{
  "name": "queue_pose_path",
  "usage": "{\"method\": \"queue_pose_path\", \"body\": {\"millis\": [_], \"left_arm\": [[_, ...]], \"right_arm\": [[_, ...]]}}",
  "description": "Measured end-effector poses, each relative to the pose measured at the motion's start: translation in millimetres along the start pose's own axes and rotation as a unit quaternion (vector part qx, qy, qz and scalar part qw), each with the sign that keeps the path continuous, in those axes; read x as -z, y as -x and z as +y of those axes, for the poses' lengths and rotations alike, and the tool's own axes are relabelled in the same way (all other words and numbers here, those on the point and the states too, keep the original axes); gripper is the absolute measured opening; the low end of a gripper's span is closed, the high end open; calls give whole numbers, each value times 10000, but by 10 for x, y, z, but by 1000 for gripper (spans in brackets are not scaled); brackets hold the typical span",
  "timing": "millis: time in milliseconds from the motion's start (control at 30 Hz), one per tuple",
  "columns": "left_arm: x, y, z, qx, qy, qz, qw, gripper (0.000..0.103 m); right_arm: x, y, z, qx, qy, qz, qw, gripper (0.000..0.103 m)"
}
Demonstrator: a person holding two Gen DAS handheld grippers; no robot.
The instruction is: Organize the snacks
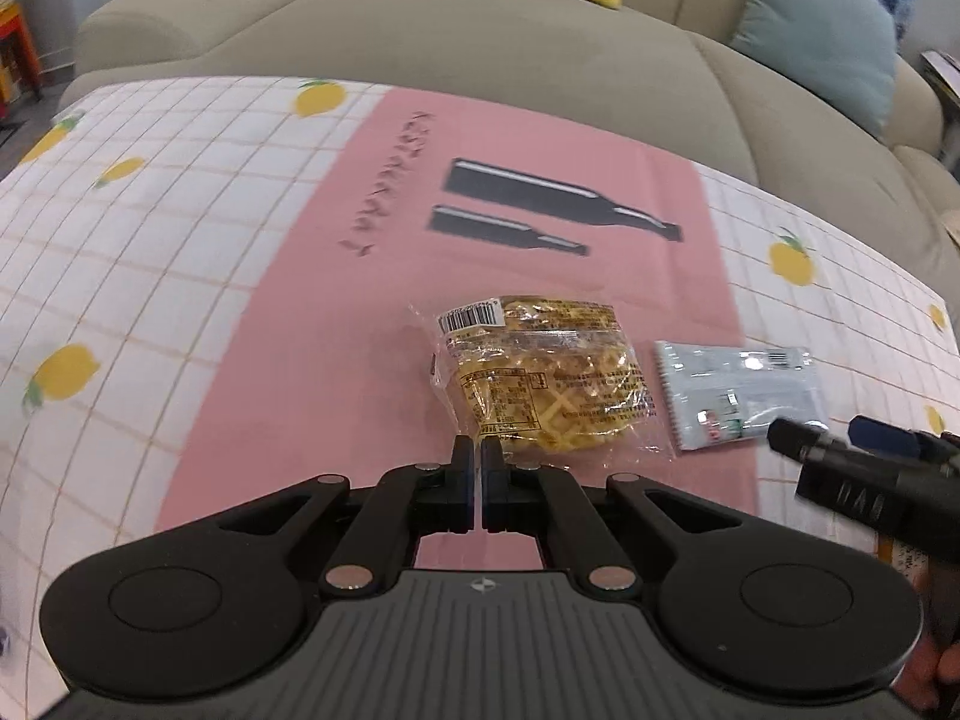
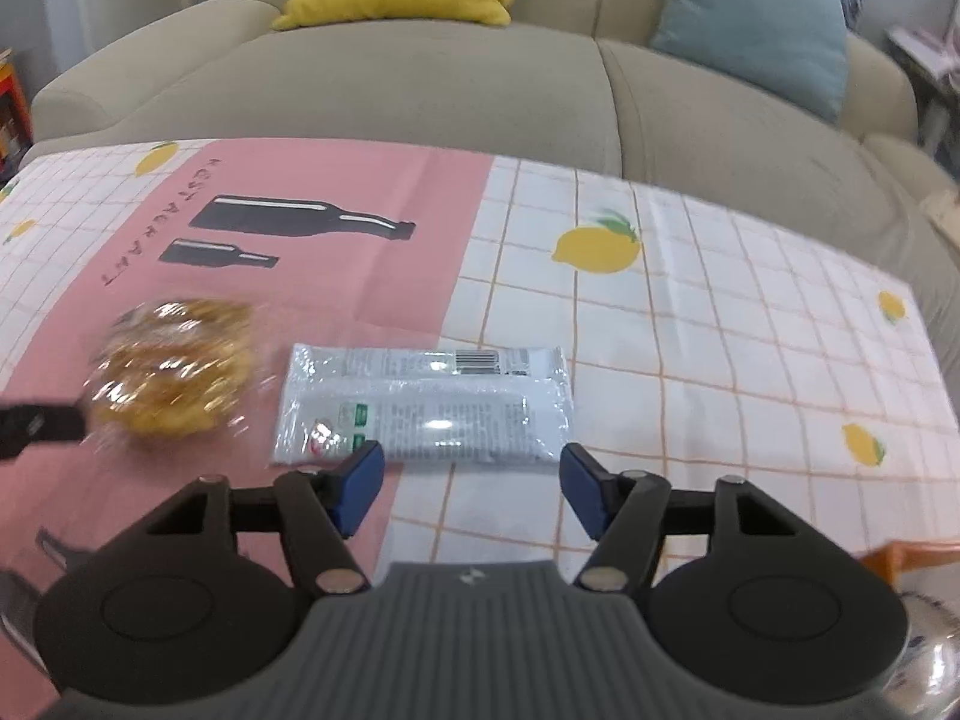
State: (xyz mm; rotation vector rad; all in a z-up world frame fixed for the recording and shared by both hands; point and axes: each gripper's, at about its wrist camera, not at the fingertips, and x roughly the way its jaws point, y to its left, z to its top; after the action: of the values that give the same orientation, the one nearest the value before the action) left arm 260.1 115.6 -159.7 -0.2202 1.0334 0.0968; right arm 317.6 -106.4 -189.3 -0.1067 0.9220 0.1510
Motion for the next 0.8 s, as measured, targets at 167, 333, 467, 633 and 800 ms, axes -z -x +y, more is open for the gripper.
{"method": "queue_pose_path", "body": {"millis": [167, 333, 467, 633, 800], "left_arm": [[27, -21, 65, -7, 139, 27, 9999, 1], [1, -32, 45, 18, 135, 30, 9999, 1], [-2, -47, 36, 38, 143, 51, 9999, 1], [28, -32, 20, 103, 89, 82, 9999, 1], [60, -5, -6, 140, 67, 100, 9998, 1]], "right_arm": [[-97, -102, 1, -287, -609, 159, 9976, 83], [-210, -178, 261, -59, -602, 71, 9981, 85], [-247, -282, 469, 108, -273, 128, 9995, 84], [-46, -289, 650, 230, 390, 66, 9990, 69], [98, -170, 654, 23, 819, -183, 9965, 37]]}}
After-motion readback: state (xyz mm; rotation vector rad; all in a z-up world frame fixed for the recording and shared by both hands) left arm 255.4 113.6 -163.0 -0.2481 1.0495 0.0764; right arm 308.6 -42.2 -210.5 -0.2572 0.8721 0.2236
